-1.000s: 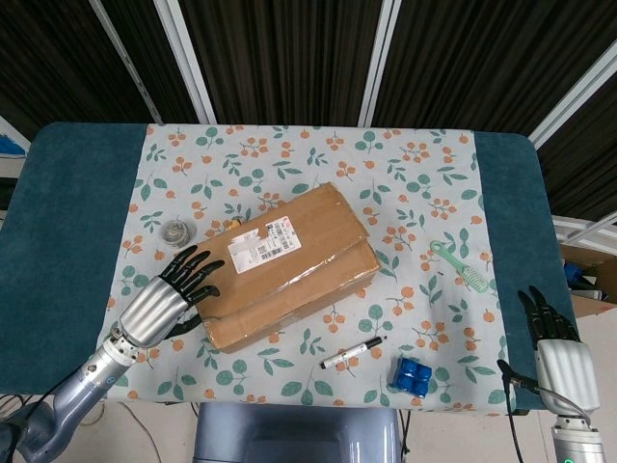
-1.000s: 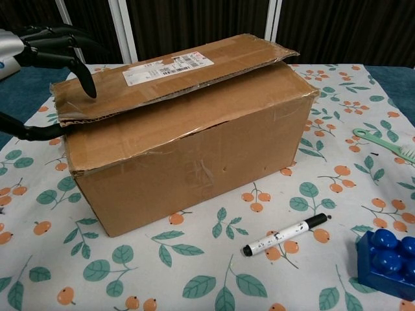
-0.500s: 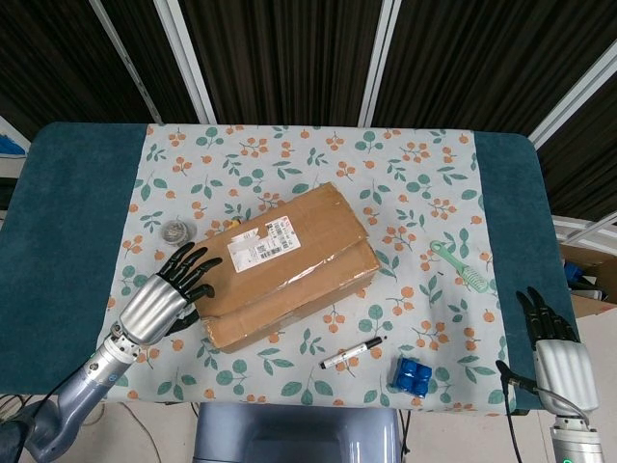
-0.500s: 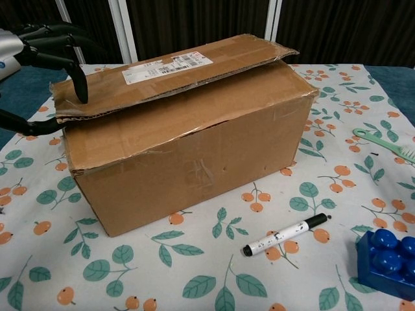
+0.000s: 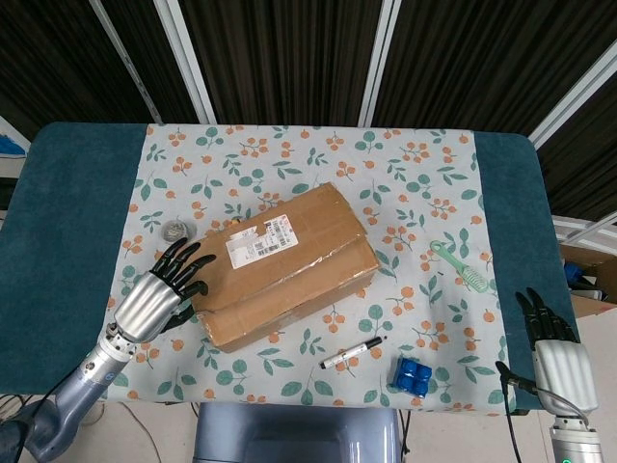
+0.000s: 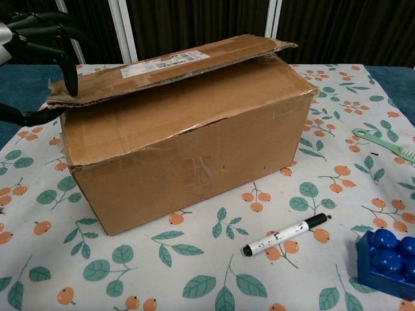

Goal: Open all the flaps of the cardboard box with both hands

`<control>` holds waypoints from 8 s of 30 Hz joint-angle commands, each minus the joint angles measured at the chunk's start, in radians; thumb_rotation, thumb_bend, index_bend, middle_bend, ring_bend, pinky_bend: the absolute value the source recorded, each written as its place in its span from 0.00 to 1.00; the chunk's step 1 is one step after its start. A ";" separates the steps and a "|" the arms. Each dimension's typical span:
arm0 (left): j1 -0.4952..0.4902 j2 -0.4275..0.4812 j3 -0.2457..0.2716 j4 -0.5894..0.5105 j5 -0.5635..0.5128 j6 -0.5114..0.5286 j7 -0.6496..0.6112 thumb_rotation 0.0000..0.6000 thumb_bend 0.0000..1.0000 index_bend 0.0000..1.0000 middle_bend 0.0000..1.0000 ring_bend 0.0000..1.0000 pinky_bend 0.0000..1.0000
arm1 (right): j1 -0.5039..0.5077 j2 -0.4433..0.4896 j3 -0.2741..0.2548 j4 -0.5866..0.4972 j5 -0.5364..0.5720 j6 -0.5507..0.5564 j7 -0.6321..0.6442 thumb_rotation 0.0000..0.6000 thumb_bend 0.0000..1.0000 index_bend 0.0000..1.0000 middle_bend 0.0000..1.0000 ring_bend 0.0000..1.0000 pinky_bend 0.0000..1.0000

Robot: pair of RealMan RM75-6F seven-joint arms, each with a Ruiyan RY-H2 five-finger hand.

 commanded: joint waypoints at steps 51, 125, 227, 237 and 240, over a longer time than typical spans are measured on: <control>-0.067 0.049 -0.163 -0.018 -0.242 -0.063 -0.050 1.00 0.37 0.39 0.17 0.00 0.00 | 0.012 -0.021 -0.014 0.004 0.011 -0.036 -0.045 1.00 0.18 0.00 0.06 0.17 0.23; -0.165 0.588 -0.108 -0.404 -0.430 -0.645 -0.638 1.00 0.58 0.13 0.14 0.06 0.19 | 0.021 -0.036 -0.018 -0.007 0.030 -0.054 -0.084 1.00 0.18 0.00 0.06 0.17 0.23; -0.068 0.550 0.154 -0.269 0.056 -0.125 -1.450 1.00 0.58 0.12 0.09 0.05 0.40 | 0.020 -0.003 -0.010 -0.037 0.032 -0.040 -0.051 1.00 0.18 0.00 0.08 0.17 0.23; -0.048 0.551 0.187 -0.236 0.132 -0.015 -1.444 1.00 0.58 0.12 0.09 0.04 0.42 | 0.021 -0.003 -0.008 -0.038 0.036 -0.041 -0.052 1.00 0.18 0.00 0.08 0.17 0.23; -0.037 0.553 0.196 -0.227 0.153 0.032 -1.439 1.00 0.58 0.11 0.08 0.04 0.42 | 0.021 -0.003 -0.008 -0.040 0.035 -0.041 -0.053 1.00 0.18 0.00 0.08 0.17 0.23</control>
